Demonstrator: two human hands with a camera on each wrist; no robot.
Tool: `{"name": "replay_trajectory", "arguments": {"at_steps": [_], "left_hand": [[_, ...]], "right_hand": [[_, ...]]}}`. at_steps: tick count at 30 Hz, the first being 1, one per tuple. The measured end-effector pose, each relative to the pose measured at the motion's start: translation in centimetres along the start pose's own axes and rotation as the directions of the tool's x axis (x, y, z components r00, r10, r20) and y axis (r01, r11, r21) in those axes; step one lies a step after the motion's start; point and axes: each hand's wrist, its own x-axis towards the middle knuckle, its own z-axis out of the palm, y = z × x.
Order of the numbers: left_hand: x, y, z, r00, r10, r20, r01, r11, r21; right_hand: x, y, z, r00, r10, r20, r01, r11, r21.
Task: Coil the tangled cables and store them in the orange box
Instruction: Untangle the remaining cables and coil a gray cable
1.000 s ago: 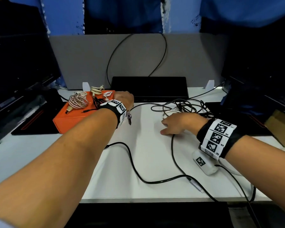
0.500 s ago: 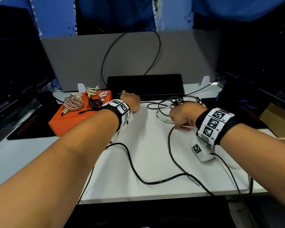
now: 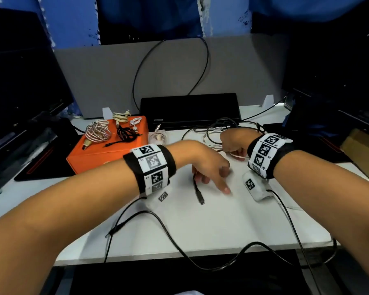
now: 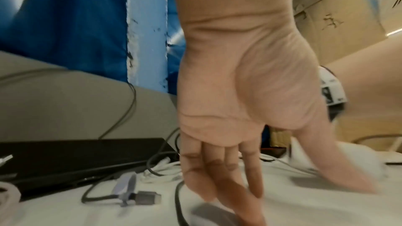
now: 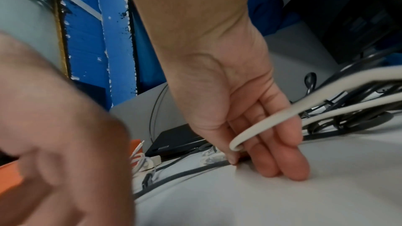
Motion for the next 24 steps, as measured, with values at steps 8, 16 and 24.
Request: {"name": "replay_trajectory", "arguments": {"at_steps": [8,16,24], "left_hand": [[0.8,-3.7,0.6,0.985,-0.102,-0.137,0.119,0.985,0.126],[-6.4,5.0,3.6,0.971,0.232,-0.052,-0.235,0.97,-0.065],[-6.3,9.1,7.2,0.961,0.275,0.019,-0.252,0.852,0.459]], "right_hand": [[-1.4,1.1,-1.9,0.999,-0.045,-0.019,0.045,0.999,-0.004],[-2.7,3.7,-2.7,1.0,-0.016,-0.009,0.015,0.996,-0.088],[-2.8,2.5,-2.1,0.997,-0.08,0.016,0.081,0.996,-0.049]]}}
